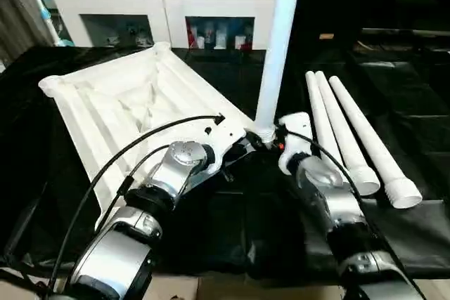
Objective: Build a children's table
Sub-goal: Rotate leg to tighten, then rotate table base
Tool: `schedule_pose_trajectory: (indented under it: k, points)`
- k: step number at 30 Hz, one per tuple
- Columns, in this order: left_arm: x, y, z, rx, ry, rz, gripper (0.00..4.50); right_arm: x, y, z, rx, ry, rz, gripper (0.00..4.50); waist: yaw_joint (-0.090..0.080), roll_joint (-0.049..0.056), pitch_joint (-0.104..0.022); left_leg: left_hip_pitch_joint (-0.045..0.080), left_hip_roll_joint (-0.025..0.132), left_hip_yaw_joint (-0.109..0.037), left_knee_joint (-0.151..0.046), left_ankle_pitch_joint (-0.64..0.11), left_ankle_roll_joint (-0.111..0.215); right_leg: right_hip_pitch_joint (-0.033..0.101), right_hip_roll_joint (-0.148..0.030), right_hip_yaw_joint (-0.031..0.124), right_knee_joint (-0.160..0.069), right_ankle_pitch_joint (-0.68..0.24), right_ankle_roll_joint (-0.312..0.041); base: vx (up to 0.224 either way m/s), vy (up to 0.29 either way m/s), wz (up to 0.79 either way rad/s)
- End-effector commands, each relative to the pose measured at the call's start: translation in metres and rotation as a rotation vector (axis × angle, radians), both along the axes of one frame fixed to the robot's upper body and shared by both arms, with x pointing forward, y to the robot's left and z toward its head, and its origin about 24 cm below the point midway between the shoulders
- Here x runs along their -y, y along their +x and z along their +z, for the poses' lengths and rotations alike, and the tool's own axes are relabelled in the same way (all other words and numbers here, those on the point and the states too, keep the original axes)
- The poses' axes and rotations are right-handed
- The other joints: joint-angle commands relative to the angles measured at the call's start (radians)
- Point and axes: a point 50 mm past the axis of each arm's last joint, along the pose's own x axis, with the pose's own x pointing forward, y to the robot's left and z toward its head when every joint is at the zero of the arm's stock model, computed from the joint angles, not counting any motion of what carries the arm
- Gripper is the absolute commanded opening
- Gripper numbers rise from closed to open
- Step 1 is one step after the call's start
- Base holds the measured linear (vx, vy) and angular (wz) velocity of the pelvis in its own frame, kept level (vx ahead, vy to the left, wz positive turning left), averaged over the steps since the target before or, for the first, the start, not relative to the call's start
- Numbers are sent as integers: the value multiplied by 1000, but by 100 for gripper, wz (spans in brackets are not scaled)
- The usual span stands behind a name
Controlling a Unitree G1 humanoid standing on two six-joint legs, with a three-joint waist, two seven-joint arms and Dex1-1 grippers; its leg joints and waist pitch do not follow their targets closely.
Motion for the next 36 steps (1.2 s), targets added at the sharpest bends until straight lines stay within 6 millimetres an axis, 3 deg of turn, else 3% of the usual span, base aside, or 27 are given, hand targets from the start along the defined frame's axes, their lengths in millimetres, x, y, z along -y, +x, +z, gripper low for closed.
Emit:
schedule_pose_trajectory:
  k: [1, 6, 8, 11, 12, 14, 16, 18, 19, 22, 23, 25, 27, 30, 31, 32, 36]
  points:
    - [-1, 0, -5, -25, -32, 43, 44, 6, -1, 15, 62, 41, -9, 386, -1, -8, -52, 9, 63, -29, -79, -245, 49, 36, -99, 57, -83, -257, -165, 0, 0, 0]
    - [0, 4, 8, 0, -117, 47, 73, 18, -4, 22, 83, 75, -66, 386, 4, -8, -56, 7, 63, -28, -76, -208, 57, 36, -99, 56, -79, -215, -172, 0, 0, 0]
    - [-3, 6, 11, 19, -121, 54, 89, 18, -6, 21, 72, 64, -51, 386, 4, -6, -63, 1, 64, -29, -70, -154, 73, 40, -98, 55, -68, -112, -189, 0, 0, 0]
    - [-10, 9, 18, 50, -149, 63, 112, 15, -10, 19, 46, 37, 14, 386, 4, -8, -72, -11, 58, -27, -54, -55, 127, 46, -98, 51, -44, 95, -228, 0, 0, 0]
    - [-23, 11, 25, 89, -153, 83, 119, 12, -13, 18, 39, 9, 69, 386, 6, -2, -73, -12, 58, -27, -52, -50, 135, 46, -98, 51, -42, 110, -233, 0, 0, 0]
    - [-33, 12, 30, 108, -163, 110, 130, 11, -15, 18, 39, -2, 100, 386, 3, -5, -77, -18, 59, -29, -47, -21, 157, 48, -98, 47, -33, 168, -243, 0, 0, 0]
    - [-67, 11, 42, 105, -181, 153, 130, 10, -18, 18, 35, -19, 152, 386, 2, -5, -72, -14, 63, -25, -49, -48, 158, 41, -96, 45, -37, 116, -249, 0, 0, 0]
    - [-91, 4, 48, 103, -161, 147, 130, 10, -20, 18, 32, -23, 171, 386, -2, -1, -68, -11, 69, -25, -54, -75, 137, 36, -95, 46, -39, 46, -244, 0, 0, 0]
    - [-99, 1, 50, 103, -151, 144, 130, 11, -21, 17, 29, -25, 177, 386, -5, 4, -62, -5, 67, -22, -57, -120, 116, 28, -89, 47, -50, -32, -234, 0, 0, 0]
    - [-153, -18, 61, 76, -53, 213, 130, 10, -27, 15, 20, -38, 234, 386, -3, 9, -57, 0, 73, -24, -68, -175, 59, 24, -86, 51, -50, -119, -214, 0, 0, 0]
    - [-154, -18, 61, 76, -52, 215, 130, 10, -27, 15, 20, -38, 235, 386, -6, 9, -56, 0, 70, -24, -70, -186, 47, 22, -83, 51, -52, -127, -205, 0, 0, 0]
    - [-196, -32, 72, 93, 36, 332, 130, 9, -31, 12, 6, -51, 267, 386, -7, 9, -55, 1, 68, -24, -71, -195, 34, 21, -82, 53, -51, -119, -203, 0, 0, 0]
    - [-203, -35, 74, 96, 58, 356, 130, 9, -31, 12, 1, -55, 270, 386, -5, 12, -55, 6, 65, -22, -70, -201, 27, 17, -80, 54, -53, -122, -196, 0, 0, 0]
    - [-257, -57, 84, 63, 226, 602, 130, 8, -31, 3, -40, -94, 264, 386, -5, -1, -55, 2, 65, -23, -71, -191, 23, 23, -83, 55, -47, -116, -197, 0, 0, 0]
    - [-257, -57, 84, 63, 226, 602, 130, 8, -31, 3, -40, -94, 264, 386, -6, 4, -54, -2, 61, -24, -70, -181, 28, 22, -81, 54, -47, -122, -188, 0, 0, 0]
    - [-280, -67, 89, 61, 297, 738, 130, 6, -31, 1, -48, -102, 267, 386, -8, 0, -55, -2, 61, -25, -69, -182, 23, 24, -85, 55, -45, -129, -187, 0, 0, 0]
    - [-295, -75, 84, 36, 343, 858, 130, 3, -29, 0, -52, -103, 272, 386, -9, 2, -52, 5, 62, -25, -69, -209, 19, 17, -83, 56, -55, -162, -187, 0, 0, 0]
